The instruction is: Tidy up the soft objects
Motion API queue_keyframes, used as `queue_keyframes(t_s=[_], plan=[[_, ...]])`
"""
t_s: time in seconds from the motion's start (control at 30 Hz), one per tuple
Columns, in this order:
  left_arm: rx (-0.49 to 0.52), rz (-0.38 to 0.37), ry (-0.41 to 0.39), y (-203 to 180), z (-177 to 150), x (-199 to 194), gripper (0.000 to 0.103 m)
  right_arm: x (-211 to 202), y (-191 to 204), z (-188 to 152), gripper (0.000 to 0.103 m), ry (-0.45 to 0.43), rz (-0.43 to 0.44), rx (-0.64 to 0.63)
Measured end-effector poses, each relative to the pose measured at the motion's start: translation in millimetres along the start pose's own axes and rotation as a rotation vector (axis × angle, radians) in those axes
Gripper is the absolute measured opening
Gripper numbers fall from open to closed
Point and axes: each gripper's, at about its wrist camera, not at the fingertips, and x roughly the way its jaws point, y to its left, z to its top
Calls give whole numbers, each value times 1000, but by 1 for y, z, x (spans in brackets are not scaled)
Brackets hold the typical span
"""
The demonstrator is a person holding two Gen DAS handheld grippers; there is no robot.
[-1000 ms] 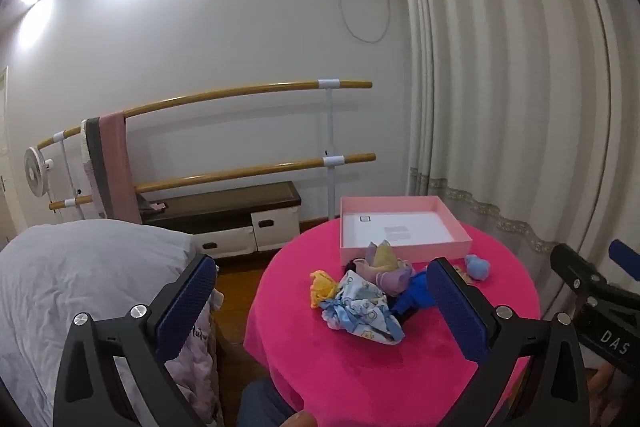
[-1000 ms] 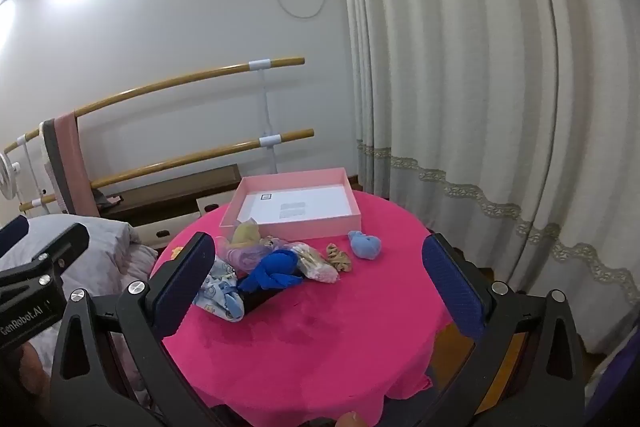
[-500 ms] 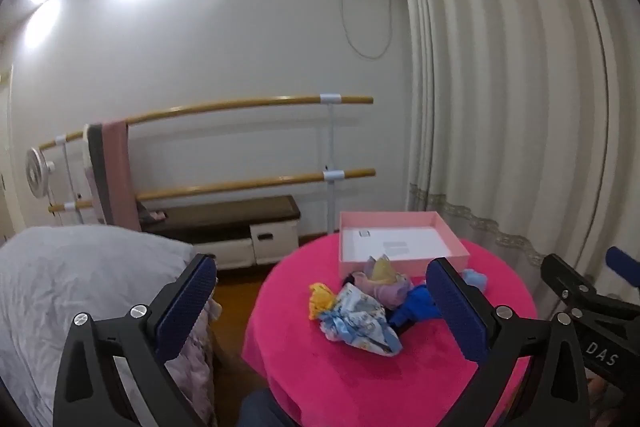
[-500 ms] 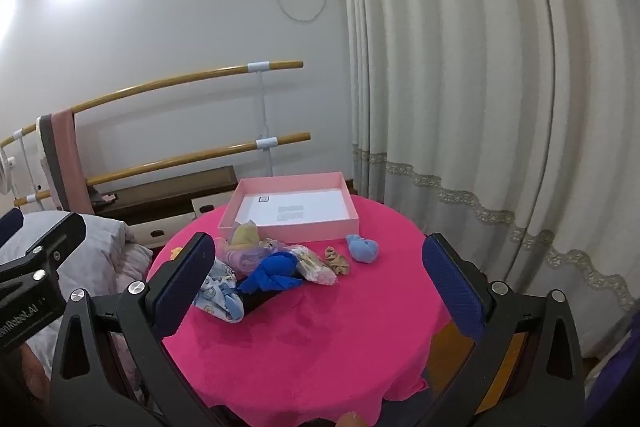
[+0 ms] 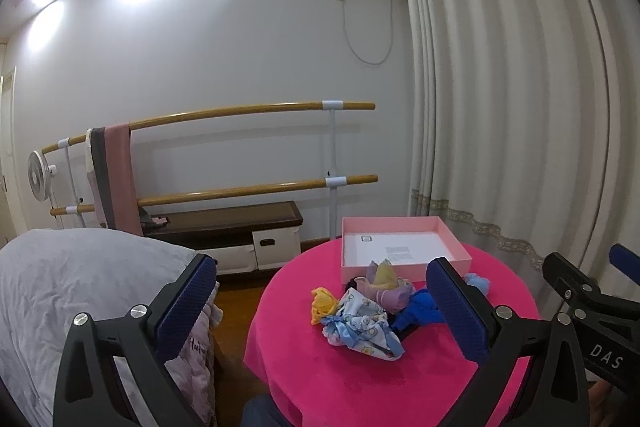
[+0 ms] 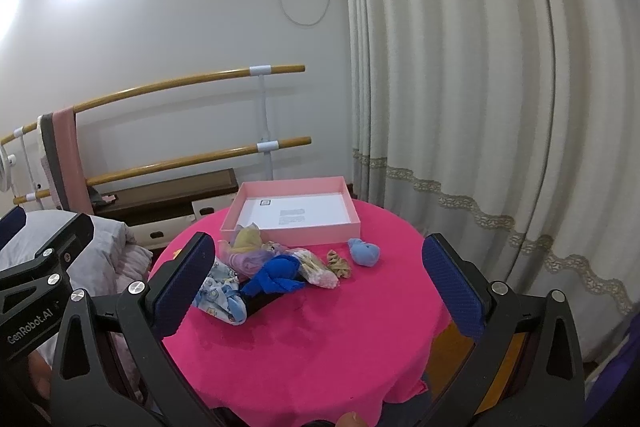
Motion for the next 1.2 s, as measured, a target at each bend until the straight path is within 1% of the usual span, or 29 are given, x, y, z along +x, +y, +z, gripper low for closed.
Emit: queue_keyframes(t_s=[0.87,1.2], plan=[[-6,-1,-8,-1,-9,3,103,2,1,-4,103,-9,-3,12],[-12,4,36,0,-16,20,103,15,2,-7,103,14,-8,2]])
